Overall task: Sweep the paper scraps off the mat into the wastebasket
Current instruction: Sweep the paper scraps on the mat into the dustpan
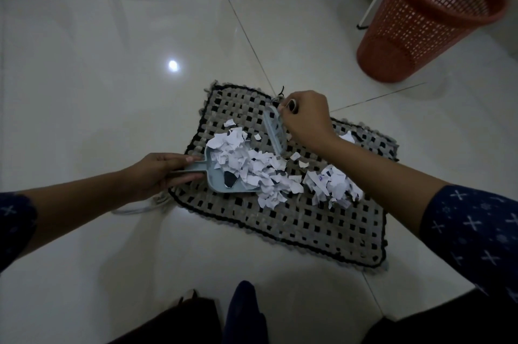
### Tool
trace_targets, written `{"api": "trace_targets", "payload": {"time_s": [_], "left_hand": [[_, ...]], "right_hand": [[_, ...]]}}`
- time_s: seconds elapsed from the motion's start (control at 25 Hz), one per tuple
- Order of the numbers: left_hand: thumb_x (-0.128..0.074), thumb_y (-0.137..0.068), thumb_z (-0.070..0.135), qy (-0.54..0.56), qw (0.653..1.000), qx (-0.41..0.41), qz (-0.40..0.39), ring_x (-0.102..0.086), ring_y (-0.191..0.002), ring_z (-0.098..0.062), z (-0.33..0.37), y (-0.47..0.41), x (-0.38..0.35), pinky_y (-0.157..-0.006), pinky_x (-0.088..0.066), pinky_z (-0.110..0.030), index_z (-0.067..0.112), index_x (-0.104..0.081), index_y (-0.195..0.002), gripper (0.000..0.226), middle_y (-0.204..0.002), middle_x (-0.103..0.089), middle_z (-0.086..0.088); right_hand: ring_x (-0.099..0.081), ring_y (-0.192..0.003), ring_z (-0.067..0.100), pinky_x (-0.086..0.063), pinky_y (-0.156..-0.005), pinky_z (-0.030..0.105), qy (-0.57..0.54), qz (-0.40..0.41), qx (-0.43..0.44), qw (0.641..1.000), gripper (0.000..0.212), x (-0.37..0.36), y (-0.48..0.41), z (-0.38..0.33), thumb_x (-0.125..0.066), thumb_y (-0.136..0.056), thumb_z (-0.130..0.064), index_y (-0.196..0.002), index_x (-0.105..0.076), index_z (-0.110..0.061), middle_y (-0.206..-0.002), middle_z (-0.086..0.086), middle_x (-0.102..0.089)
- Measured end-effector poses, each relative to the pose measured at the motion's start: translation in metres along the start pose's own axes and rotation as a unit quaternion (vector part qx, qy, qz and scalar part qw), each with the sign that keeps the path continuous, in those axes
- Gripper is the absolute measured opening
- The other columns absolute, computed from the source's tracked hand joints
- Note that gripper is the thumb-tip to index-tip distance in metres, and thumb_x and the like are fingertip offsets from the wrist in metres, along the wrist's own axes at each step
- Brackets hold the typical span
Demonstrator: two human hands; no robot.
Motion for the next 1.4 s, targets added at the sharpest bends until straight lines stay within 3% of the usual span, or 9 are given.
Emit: {"api": "trace_targets", "payload": {"time_s": [0.16, 0.24, 0.44, 0.6, 0.76, 0.88, 1.04, 1.36, 1.4], "left_hand": [[-0.045, -0.093, 0.002, 0.032, 0.999, 0.024, -0.012, -0.071, -0.089, -0.024, -0.005, 0.004, -0.003, -0.069, -0.058, -0.025, -0.004, -0.061, -0.11, 0.024, -0.1, -0.073, -0.014], [-0.044, -0.093, 0.003, 0.045, 0.998, 0.038, -0.01, -0.072, -0.088, -0.023, -0.009, 0.005, -0.005, -0.072, -0.058, -0.026, -0.002, -0.061, -0.108, 0.023, -0.106, -0.069, -0.016], [-0.041, -0.093, 0.002, 0.048, 0.998, 0.046, -0.018, -0.066, -0.101, -0.026, -0.007, 0.002, -0.004, -0.08, -0.055, -0.028, -0.004, -0.058, -0.117, 0.03, -0.121, -0.062, -0.02], [-0.041, -0.092, 0.001, 0.04, 0.998, 0.042, -0.01, -0.07, -0.094, -0.026, -0.005, 0.0, -0.001, -0.077, -0.057, -0.028, -0.005, -0.059, -0.116, 0.029, -0.121, -0.061, -0.019], [-0.043, -0.092, 0.0, 0.012, 0.999, 0.033, -0.021, -0.07, -0.094, -0.028, -0.001, 0.001, -0.003, -0.072, -0.058, -0.026, -0.005, -0.06, -0.112, 0.027, -0.119, -0.062, -0.019], [-0.044, -0.092, 0.0, 0.01, 0.999, 0.026, -0.024, -0.067, -0.1, -0.032, -0.001, 0.001, -0.002, -0.076, -0.057, -0.029, -0.008, -0.058, -0.116, 0.029, -0.12, -0.062, -0.022], [-0.044, -0.092, 0.0, 0.013, 1.0, 0.021, -0.019, -0.065, -0.104, -0.035, -0.002, -0.001, 0.004, -0.084, -0.055, -0.032, -0.006, -0.063, -0.111, 0.028, -0.122, -0.062, -0.022], [-0.041, -0.092, -0.001, 0.015, 1.0, 0.009, 0.004, -0.069, -0.095, -0.031, 0.005, -0.001, 0.022, -0.076, -0.057, -0.028, -0.001, -0.075, -0.087, 0.034, -0.111, -0.067, -0.023], [-0.041, -0.092, -0.001, 0.018, 1.0, 0.008, 0.008, -0.07, -0.093, -0.03, 0.007, 0.0, 0.026, -0.075, -0.058, -0.028, -0.001, -0.075, -0.086, 0.035, -0.11, -0.068, -0.023]], "right_hand": [[-0.057, -0.059, 0.031, -0.056, -0.07, 0.045, 0.058, -0.049, 0.001, 0.997, 0.025, -0.026, 0.012, 0.012, -0.052, -0.09, -0.008, -0.08, -0.065, 0.011, -0.072, 0.029, -0.065], [-0.058, -0.059, 0.032, -0.056, -0.07, 0.046, 0.047, -0.06, 0.013, 0.997, 0.026, -0.04, 0.02, 0.005, -0.051, -0.09, -0.008, -0.08, -0.064, 0.012, -0.071, 0.03, -0.064], [-0.041, -0.046, 0.018, -0.039, -0.048, 0.024, -0.03, -0.062, 0.005, 0.998, 0.024, -0.043, 0.022, -0.011, -0.053, -0.09, -0.007, -0.079, -0.066, 0.01, -0.065, 0.029, -0.062], [-0.053, -0.054, 0.02, -0.049, -0.059, 0.026, -0.009, -0.023, 0.032, 0.999, 0.02, -0.023, 0.006, -0.016, -0.057, -0.089, -0.01, -0.083, -0.07, 0.004, -0.071, 0.02, -0.069], [-0.066, -0.078, 0.015, -0.048, -0.075, 0.02, 0.027, -0.122, 0.116, 0.985, 0.017, -0.028, -0.007, -0.033, -0.062, -0.089, -0.012, -0.102, -0.072, -0.007, -0.101, 0.013, -0.074], [-0.058, -0.066, -0.01, -0.04, -0.066, -0.001, 0.034, -0.197, 0.164, 0.966, 0.022, -0.048, 0.004, -0.05, -0.064, -0.088, -0.013, -0.108, -0.07, -0.009, -0.108, 0.008, -0.073], [-0.063, -0.086, 0.007, -0.05, -0.085, 0.022, 0.054, -0.239, 0.238, 0.94, 0.022, -0.059, 0.02, -0.072, -0.063, -0.088, -0.012, -0.108, -0.07, -0.01, -0.109, 0.008, -0.073], [-0.065, -0.078, 0.015, -0.055, -0.078, 0.028, 0.041, -0.216, 0.27, 0.937, 0.017, -0.044, 0.011, -0.082, -0.062, -0.088, -0.011, -0.102, -0.072, -0.008, -0.097, 0.009, -0.075], [-0.064, -0.075, 0.012, -0.053, -0.074, 0.023, 0.035, -0.202, 0.265, 0.942, 0.017, -0.042, 0.004, -0.08, -0.063, -0.088, -0.011, -0.101, -0.073, -0.008, -0.097, 0.009, -0.075]]}}
Point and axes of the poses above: each hand's wrist, its own y-axis away from the middle knuckle, its own x-axis out of the back of the hand, z = x × y, the point moved 10 cm from there along -y, towards the middle knuckle
